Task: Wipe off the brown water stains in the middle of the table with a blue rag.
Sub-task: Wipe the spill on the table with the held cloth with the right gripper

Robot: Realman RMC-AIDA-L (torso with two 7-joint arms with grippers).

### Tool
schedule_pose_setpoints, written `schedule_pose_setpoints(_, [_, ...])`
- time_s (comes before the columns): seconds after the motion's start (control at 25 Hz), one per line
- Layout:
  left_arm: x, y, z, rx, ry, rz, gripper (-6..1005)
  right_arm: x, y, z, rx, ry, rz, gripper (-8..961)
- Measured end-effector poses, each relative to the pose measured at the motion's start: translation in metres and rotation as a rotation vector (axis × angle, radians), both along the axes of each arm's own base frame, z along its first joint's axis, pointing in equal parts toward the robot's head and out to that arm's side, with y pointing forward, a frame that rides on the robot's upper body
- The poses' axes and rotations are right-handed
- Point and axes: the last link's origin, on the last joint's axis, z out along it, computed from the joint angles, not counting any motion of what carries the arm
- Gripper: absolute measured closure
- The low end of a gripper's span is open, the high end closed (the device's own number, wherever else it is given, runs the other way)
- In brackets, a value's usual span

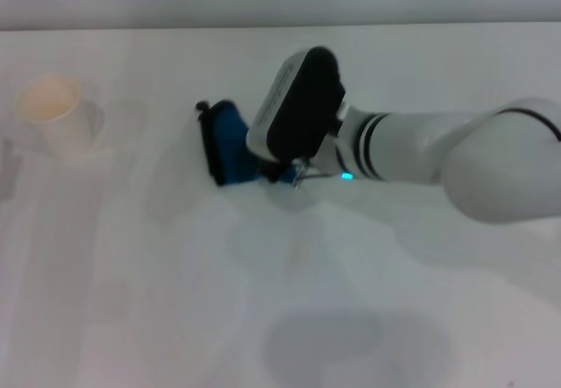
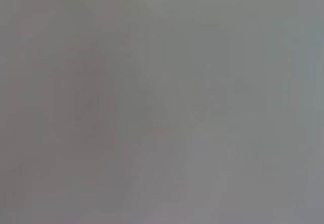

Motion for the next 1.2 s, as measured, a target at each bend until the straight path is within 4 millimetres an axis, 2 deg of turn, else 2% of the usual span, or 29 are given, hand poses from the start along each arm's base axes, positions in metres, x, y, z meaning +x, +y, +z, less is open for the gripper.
schedule_pose_setpoints(0.28, [0.0, -0.001, 0.0, 0.0, -0.001, 0.001, 139, 0.021, 0.027, 0.022, 0.103, -0.033, -0.057, 897])
schedule_pose_setpoints(0.48, [0.001, -0.002, 0.0, 0.006, 0.001, -0.007, 140, 0.031, 0.028, 0.026, 0.113, -0.046, -0.082, 897])
schedule_pose_setpoints(0.6, [0.001, -0.001, 0.001, 0.007, 0.002, -0.009, 140, 0.026, 0.016, 0.016, 0.064, -0.034, -0.084, 898])
schedule_pose_setpoints(0.96, [0.002, -0.002, 0.002, 0.012, 0.004, -0.016, 140, -0.015, -0.047, -0.025, -0.168, 0.017, 0.019, 898])
schedule_pose_setpoints(1.2, [-0.001, -0.007, 0.003, 0.017, 0.006, -0.009, 139, -0.02, -0.07, -0.033, -0.262, -0.001, 0.007, 898])
